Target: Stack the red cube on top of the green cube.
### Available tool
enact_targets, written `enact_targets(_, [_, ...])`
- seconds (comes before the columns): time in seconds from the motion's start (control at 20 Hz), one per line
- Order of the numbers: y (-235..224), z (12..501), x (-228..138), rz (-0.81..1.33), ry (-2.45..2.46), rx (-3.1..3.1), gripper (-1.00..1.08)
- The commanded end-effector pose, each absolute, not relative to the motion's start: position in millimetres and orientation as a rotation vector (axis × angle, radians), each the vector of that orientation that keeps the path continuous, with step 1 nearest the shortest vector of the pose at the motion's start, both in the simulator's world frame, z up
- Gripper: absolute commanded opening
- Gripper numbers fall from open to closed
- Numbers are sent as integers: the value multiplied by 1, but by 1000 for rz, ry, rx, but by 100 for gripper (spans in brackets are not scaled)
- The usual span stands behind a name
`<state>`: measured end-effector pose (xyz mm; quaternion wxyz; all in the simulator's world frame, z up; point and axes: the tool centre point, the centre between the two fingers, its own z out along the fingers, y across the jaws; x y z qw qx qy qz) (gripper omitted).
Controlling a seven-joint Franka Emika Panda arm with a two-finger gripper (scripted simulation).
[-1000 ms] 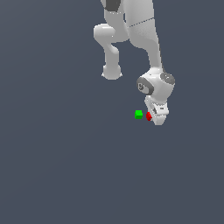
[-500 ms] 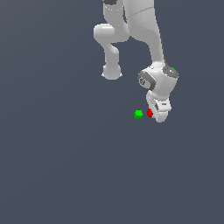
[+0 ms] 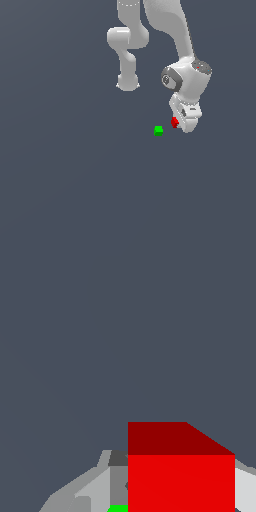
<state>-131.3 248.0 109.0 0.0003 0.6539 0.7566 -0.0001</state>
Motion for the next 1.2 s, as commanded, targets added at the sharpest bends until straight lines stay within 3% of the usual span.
enact_targets(0.0, [248,117,-131,-1,2377,2054,-100])
enact_targets(0.45, [241,113,-132,1,2377,2055,-100])
enact_targets(1.15, [175,65,-141,0,2377,2056,-100])
